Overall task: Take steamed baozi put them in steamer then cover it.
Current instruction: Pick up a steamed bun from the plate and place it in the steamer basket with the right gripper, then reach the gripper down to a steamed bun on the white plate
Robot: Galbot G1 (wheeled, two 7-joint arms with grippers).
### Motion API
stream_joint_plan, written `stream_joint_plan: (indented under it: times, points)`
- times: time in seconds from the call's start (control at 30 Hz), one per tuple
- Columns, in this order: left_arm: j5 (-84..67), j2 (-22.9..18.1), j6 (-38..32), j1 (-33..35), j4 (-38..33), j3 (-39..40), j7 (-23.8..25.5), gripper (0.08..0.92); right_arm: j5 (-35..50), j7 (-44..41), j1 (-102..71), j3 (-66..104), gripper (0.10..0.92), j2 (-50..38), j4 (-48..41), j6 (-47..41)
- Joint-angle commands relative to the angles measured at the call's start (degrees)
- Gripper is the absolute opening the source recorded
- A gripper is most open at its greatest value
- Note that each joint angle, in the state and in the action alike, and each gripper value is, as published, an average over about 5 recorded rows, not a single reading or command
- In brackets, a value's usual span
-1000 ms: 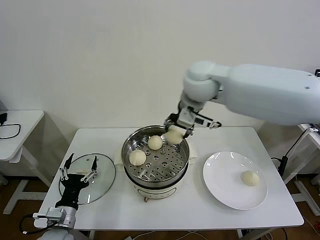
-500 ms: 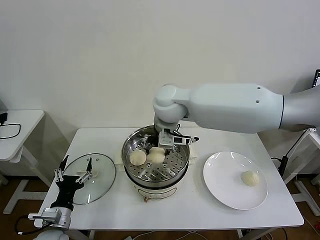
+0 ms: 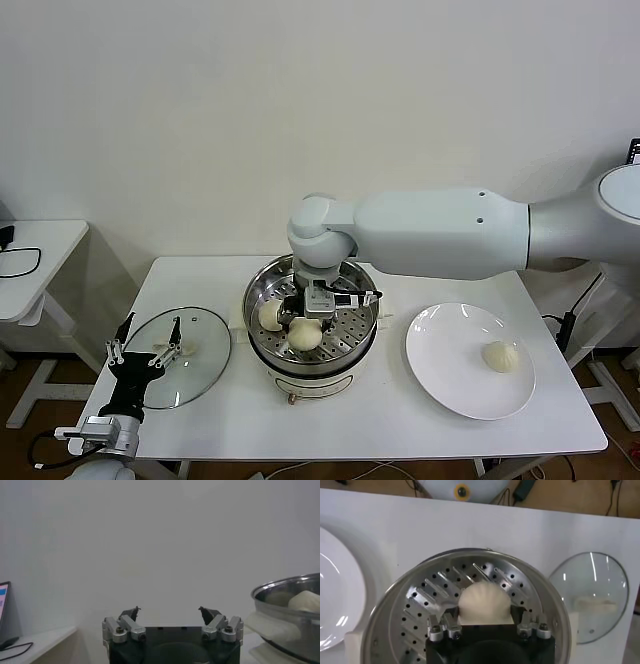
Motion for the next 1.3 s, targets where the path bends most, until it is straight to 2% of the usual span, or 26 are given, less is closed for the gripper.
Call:
stream_joint_plan:
  times: [0.03, 0.47, 0.7, 0.97, 1.13, 1.3]
  points:
    - [0.0, 0.1, 0.0, 0.0, 0.3, -0.3, 0.1, 0.823, -0.6, -0.2, -2.3, -0.2, 0.706, 1.1, -0.8, 0.4]
    - [-0.1, 0.0, 0.0, 0.1, 0.2, -0.4, 0.1, 0.823, -1.6, -1.6, -4.5, 0.5, 0.745, 1.7, -1.5, -0.3]
    - [0.0, -0.2, 0.0, 0.1, 0.0, 0.0, 0.0, 0.823, -0.6, -2.2, -2.7, 1.8, 0.82, -0.4, -0.7, -0.9]
    - [0.0, -0.3, 0.1, 0.6, -1.6, 0.6, -0.2, 0.823, 8.5, -5.5, 7.7, 2.9, 0.823, -14.6, 3.5, -4.7]
    - [0.4, -0.5, 0.0, 0.7, -2.0, 1.4, -0.4, 0.823, 14.5, -9.6, 10.3, 2.1, 0.823, -27.8, 6.9, -15.8]
    - [1.3, -0.7, -0.2, 1.0, -2.3, 2.0, -0.5, 0.823, 15.1, -11.8, 4.5, 4.5, 0.823, -39.9, 7.4, -26.5]
